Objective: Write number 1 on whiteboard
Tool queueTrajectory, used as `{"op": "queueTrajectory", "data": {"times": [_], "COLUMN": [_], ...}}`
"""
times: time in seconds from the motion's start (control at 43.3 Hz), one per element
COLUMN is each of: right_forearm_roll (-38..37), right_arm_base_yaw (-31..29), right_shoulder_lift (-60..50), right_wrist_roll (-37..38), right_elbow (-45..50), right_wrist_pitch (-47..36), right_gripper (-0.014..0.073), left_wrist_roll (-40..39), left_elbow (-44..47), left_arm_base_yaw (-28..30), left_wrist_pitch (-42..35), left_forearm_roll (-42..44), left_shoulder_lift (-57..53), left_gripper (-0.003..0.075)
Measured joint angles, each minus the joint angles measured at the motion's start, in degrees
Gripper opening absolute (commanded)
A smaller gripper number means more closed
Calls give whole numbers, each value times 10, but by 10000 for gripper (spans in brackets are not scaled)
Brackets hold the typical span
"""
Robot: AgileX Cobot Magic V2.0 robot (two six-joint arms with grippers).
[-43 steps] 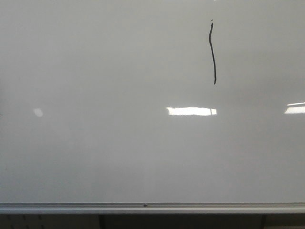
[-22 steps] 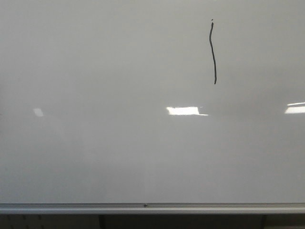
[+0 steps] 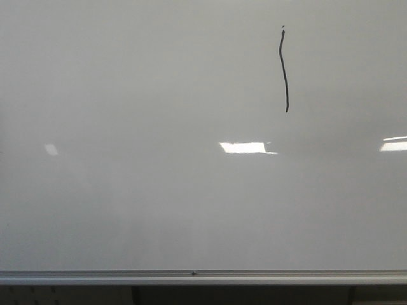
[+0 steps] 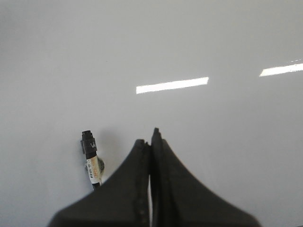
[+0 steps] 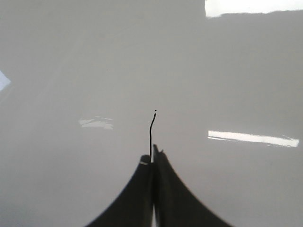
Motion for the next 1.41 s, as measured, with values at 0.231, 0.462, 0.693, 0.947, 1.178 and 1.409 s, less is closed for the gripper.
{"op": "queueTrajectory", "data": {"times": [0.231,0.462,0.693,0.947,1.178,1.409], "right_forearm_roll": [0,0,0,0,1,1], "right_arm_base_yaw": [0,0,0,0,0,0], "right_shoulder_lift": [0,0,0,0,0,0], "right_wrist_roll": [0,0,0,0,0,0], "right_elbow": [0,0,0,0,0,1], "right_wrist_pitch": [0,0,0,1,3,6], "right_gripper": [-69,-69,-69,-69,-69,-69], "left_wrist_roll": [0,0,-6,-43,-47,-48], "left_elbow": [0,1,51,163,207,207], "left_arm_base_yaw": [0,0,2,55,79,80], "left_wrist_pitch": [0,-3,-64,-92,-106,-110], "left_forearm_roll": [0,0,28,34,34,34], "left_shoulder_lift": [0,0,-38,-150,-156,-156], "left_gripper": [-20,-20,-20,-20,-20,-20]}}
